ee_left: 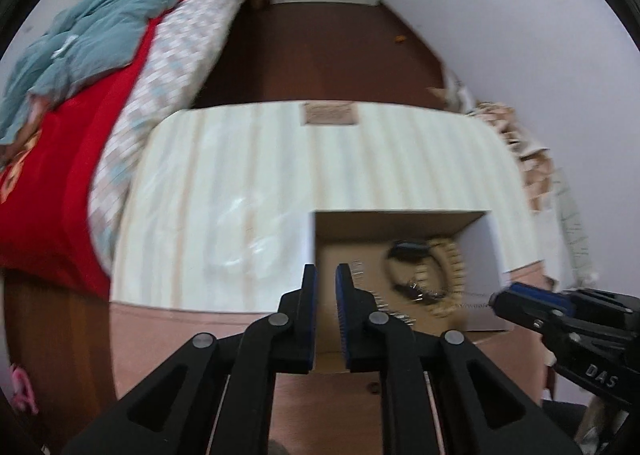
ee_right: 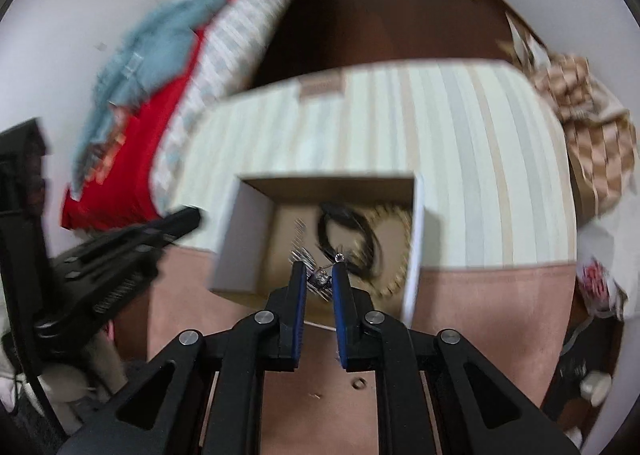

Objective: Organize jewelry
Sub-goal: 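Lower both chains into the white box and open both tools, then withdraw both tools from the box toward the remaining rings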

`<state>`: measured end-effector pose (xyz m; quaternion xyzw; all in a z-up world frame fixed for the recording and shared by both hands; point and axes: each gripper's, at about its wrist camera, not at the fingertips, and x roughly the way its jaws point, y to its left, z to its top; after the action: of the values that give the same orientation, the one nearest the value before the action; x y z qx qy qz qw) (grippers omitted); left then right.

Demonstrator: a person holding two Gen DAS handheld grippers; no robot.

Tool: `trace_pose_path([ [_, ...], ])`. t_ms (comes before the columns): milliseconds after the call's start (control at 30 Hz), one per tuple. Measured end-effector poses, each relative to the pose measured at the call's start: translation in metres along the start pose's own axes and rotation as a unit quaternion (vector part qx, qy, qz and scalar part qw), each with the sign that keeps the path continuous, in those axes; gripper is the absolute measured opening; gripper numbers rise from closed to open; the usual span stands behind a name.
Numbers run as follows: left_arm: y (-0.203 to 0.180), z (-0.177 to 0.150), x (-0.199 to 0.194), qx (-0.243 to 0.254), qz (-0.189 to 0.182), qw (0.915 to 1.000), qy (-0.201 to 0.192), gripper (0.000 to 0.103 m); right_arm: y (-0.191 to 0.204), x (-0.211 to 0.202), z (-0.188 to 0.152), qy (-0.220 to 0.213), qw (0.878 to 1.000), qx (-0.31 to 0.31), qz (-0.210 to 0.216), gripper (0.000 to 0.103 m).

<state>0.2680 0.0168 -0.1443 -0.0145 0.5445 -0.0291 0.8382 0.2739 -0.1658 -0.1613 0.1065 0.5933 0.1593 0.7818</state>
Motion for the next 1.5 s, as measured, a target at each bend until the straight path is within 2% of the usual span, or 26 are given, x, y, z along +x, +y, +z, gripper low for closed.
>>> trace_pose_path([
  [33, 0.003, -0.003, 0.002, -0.004, 0.012, 0.9999, -0.003, 0.011, -0.003, 0.004, -0.001, 0.003, 1.000, 0.002, -0.007, 0.039],
  [67, 0.005, -0.005, 0.002, -0.006, 0.019, 0.9998, -0.006, 0.018, -0.006, 0.006, -0.004, 0.001, 1.000, 0.002, -0.020, 0.065],
  [100, 0.007, -0.007, 0.003, -0.009, 0.029, 0.9995, -0.008, 0.041, -0.007, 0.007, -0.006, -0.003, 1.000, 0.001, -0.029, 0.081],
  [133, 0.009, -0.009, 0.003, -0.014, 0.042, 0.9990, -0.009, 0.059, -0.007, 0.006, -0.009, -0.007, 0.999, -0.001, -0.038, 0.082],
  [167, 0.011, -0.010, 0.004, -0.018, 0.046, 0.9987, -0.013, 0.090, -0.007, 0.005, -0.011, -0.013, 0.998, -0.004, -0.056, 0.082],
  [200, 0.013, -0.012, 0.002, -0.021, 0.048, 0.9984, -0.022, 0.094, -0.007, 0.005, -0.013, -0.018, 0.997, -0.006, -0.077, 0.082],
  [267, 0.013, -0.015, 0.003, -0.014, 0.068, 0.9972, -0.027, 0.095, -0.009, 0.005, -0.019, -0.025, 0.994, -0.006, -0.111, 0.084],
  [300, 0.013, -0.017, 0.004, -0.009, 0.077, 0.9966, -0.025, 0.100, -0.011, 0.006, -0.021, -0.027, 0.991, -0.003, -0.128, 0.091],
  [367, 0.012, -0.022, 0.007, -0.006, 0.084, 0.9962, -0.022, 0.103, -0.014, 0.007, -0.025, -0.031, 0.988, 0.000, -0.154, 0.095],
  [467, 0.011, -0.029, 0.008, -0.003, 0.089, 0.9958, -0.022, 0.103, -0.018, 0.010, -0.031, -0.032, 0.985, 0.006, -0.169, 0.096],
  [567, 0.009, -0.035, 0.006, -0.001, 0.090, 0.9956, -0.026, 0.103, -0.017, 0.011, -0.034, -0.036, 0.984, 0.007, -0.176, 0.099],
  [867, 0.008, -0.046, -0.019, 0.001, 0.097, 0.9940, -0.052, 0.103, 0.004, -0.006, -0.045, -0.062, 0.981, -0.004, -0.183, 0.099],
  [1133, 0.001, -0.061, -0.060, 0.012, 0.112, 0.9885, -0.101, 0.103, 0.025, -0.040, -0.060, -0.102, 0.975, -0.016, -0.198, 0.100],
  [1500, -0.001, -0.078, -0.116, 0.008, 0.097, 0.9836, -0.152, 0.103, 0.049, -0.096, -0.089, -0.152, 0.968, -0.021, -0.200, 0.100],
])
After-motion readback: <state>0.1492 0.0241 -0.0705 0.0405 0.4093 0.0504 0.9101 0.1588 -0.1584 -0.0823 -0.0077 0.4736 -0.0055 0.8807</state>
